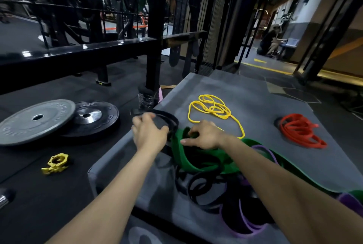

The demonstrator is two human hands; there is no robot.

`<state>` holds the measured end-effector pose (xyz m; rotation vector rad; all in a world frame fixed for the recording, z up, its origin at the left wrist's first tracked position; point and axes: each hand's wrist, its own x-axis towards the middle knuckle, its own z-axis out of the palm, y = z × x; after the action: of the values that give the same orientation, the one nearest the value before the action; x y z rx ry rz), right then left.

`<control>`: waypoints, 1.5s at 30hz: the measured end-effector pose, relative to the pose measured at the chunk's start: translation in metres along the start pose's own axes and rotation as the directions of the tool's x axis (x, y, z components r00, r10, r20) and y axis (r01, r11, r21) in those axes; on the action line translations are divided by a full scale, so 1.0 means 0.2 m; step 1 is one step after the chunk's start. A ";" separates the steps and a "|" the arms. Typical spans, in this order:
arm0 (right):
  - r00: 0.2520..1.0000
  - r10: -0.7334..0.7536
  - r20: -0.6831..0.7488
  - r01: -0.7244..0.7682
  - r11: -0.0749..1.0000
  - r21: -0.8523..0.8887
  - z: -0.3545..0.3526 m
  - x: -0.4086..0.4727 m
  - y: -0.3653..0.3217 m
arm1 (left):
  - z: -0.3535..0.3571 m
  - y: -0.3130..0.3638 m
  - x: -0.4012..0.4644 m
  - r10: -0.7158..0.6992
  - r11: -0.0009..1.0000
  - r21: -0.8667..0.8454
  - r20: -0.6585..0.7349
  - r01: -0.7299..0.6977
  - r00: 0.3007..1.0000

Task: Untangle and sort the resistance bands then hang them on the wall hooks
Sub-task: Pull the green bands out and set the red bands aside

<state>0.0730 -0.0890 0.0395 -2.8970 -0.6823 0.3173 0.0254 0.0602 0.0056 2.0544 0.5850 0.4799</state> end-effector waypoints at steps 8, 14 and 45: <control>0.999 0.035 -0.013 -0.037 0.991 -0.129 -0.01 -0.11 0.12 | 0.11 -0.01 -0.13 0.093 0.972 0.169 0.360 -0.163 0.928; 0.993 0.024 -0.120 -0.018 0.999 0.049 0.00 -0.13 0.13 | 0.02 0.01 -0.11 -0.017 0.997 0.080 0.340 -0.011 0.940; 0.912 0.251 -0.325 -0.141 0.935 0.325 -0.03 -0.15 0.21 | -0.11 -0.01 -0.07 -0.111 0.655 -0.641 0.441 0.399 0.891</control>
<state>0.0650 -0.1408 0.0425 -2.6303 -0.2522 -0.0923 0.0025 0.0679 0.0129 1.2123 0.3649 0.0995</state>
